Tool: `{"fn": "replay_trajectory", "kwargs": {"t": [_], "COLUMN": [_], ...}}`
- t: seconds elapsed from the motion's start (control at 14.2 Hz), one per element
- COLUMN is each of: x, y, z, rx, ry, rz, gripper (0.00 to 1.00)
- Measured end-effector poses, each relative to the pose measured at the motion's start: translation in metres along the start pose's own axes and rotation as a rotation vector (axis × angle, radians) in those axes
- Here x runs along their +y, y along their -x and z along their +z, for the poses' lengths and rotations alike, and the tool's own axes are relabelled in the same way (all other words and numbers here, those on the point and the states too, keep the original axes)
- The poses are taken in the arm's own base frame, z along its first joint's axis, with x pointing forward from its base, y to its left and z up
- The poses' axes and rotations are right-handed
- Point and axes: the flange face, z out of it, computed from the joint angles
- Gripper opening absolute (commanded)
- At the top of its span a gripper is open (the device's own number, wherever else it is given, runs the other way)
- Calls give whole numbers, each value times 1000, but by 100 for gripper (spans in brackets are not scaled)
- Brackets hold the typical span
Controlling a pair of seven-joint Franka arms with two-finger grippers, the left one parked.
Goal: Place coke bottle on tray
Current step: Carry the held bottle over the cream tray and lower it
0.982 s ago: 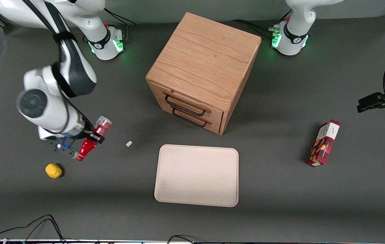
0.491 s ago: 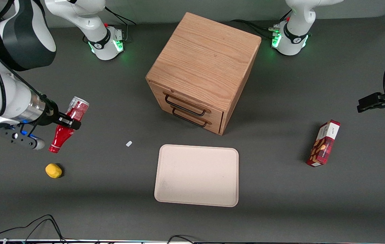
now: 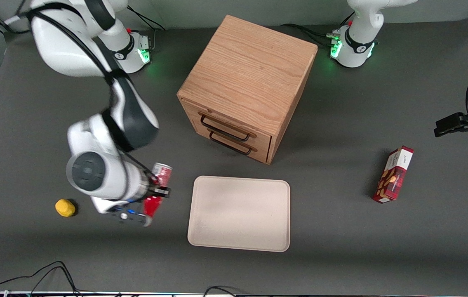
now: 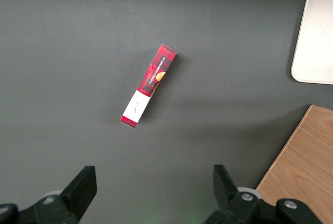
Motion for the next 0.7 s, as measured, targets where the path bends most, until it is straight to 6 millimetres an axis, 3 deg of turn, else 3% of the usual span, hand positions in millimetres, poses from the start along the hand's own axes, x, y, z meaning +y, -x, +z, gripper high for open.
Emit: {"fn": "replay_trajectory", "kwargs": {"t": [0.14,0.42,0.56,0.7], "x": [-21,-46,-58,-66], "y": [-4,-13,-9,-6], "z": [44,122,150,163], "rx": [25,86,101,122], "ry": [-20,-74,-83,-82], "rz": [-19,-36,-51,-63], "gripper": [0,0,0,0]}}
